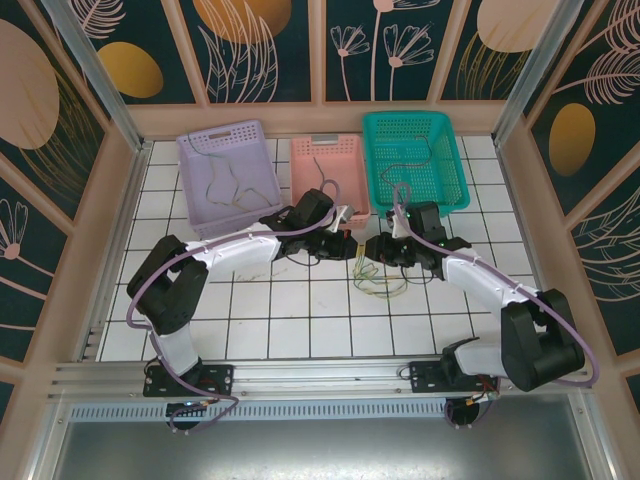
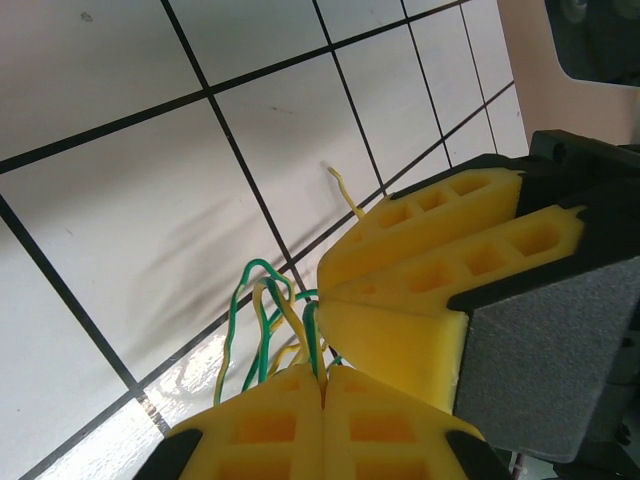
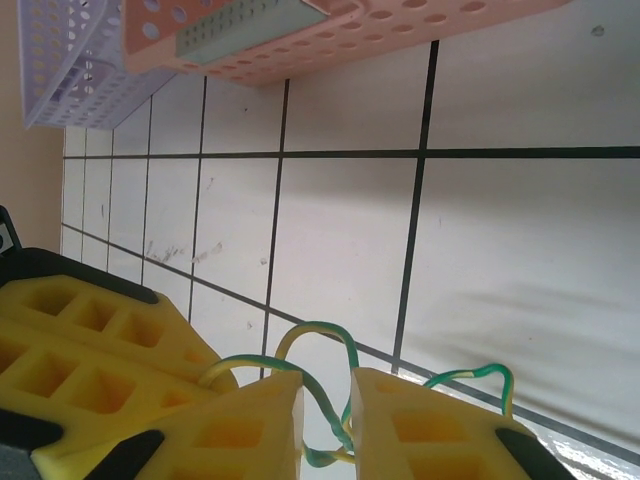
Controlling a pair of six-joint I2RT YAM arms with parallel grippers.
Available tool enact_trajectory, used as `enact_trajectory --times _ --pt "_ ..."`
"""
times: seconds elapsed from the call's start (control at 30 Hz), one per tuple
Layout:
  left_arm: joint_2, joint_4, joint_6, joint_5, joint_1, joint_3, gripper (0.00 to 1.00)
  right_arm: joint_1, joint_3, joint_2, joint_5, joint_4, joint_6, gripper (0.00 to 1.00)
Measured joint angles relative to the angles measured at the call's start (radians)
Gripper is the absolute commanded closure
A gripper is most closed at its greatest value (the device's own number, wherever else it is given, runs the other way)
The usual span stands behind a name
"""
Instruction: Untangle the cables
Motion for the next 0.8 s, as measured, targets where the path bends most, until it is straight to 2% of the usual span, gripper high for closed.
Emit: enact_trajectory --times 0.1,0.3,0.37,0.5,0.63,0.8 --pt "0.0 0.0 0.0 0.0 0.001 0.002 1.0 0.0 -0.002 0.003 -0.002 0.013 0.003 0.75" --pt "0.001 -0.014 0.0 -0.004 0.005 0.009 1.0 0.0 -0.014 -0.002 -0.003 0.029 0.026 0.72" --pt "0.001 -0.018 -0.002 0.0 0.009 0.016 1.0 0.0 -0.031 -0.026 -0.001 0.031 0.039 0.65" --pt "0.001 -0.018 0.001 0.042 0.023 0.047 1.0 -0.004 -0.072 -0.111 0.004 0.031 0.082 0.62" --pt "0.002 -0.095 0.1 0.095 0.032 0.126 1.0 -0.064 -0.083 -0.181 -0.037 0.043 0.14 0.59" --pt "0.003 -0.189 0.279 0.074 0.032 0.157 1.0 -0.155 -0.077 -0.208 -0.116 0.073 0.206 0.57"
